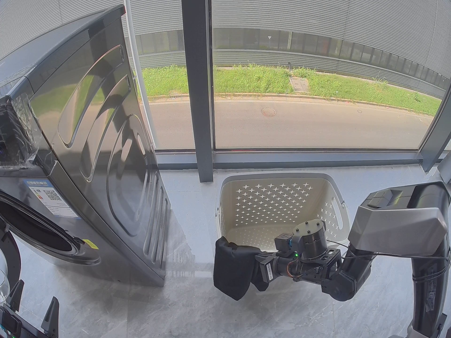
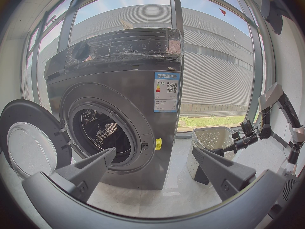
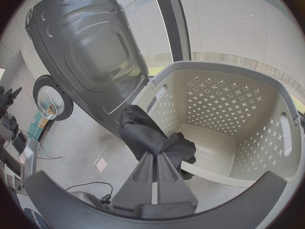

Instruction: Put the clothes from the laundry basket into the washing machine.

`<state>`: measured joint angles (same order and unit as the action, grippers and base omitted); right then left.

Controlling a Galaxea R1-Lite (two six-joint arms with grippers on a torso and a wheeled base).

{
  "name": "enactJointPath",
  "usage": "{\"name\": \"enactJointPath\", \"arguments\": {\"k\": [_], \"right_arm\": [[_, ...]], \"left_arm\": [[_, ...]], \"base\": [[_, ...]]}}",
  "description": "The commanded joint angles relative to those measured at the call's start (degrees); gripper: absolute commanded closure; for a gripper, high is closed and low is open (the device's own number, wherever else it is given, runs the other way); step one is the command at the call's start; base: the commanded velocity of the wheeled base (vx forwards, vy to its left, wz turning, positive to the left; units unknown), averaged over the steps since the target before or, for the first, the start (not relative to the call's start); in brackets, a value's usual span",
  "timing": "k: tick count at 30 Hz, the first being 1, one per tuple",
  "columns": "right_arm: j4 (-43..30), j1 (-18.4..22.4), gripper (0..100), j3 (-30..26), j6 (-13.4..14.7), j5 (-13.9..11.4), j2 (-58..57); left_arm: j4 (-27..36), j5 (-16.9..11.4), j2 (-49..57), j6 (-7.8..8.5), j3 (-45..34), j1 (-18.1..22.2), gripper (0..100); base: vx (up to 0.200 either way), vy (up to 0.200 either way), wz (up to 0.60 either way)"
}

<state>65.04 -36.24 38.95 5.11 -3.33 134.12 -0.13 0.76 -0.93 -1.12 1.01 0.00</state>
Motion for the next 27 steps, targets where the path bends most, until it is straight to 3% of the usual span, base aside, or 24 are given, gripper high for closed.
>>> {"name": "enactJointPath", "arguments": {"k": [1,15,27], "right_arm": [[-0.17,-0.23,100,-1.6,-0.01,-0.01,-4.48],[-0.96,-0.23,100,-5.02,-0.01,-0.01,-16.0],[-0.09,-0.41,100,-6.17,0.08,0.08,-18.11]], "left_arm": [[-0.04,0.04,0.93,-0.02,-0.84,0.0,0],[-0.04,0.04,0.93,-0.02,-0.84,0.0,0],[-0.04,-0.05,0.93,-0.02,-0.84,0.0,0]], "base": [[0.0,0.0,0.0],[0.0,0.0,0.0],[0.0,0.0,0.0]]}}
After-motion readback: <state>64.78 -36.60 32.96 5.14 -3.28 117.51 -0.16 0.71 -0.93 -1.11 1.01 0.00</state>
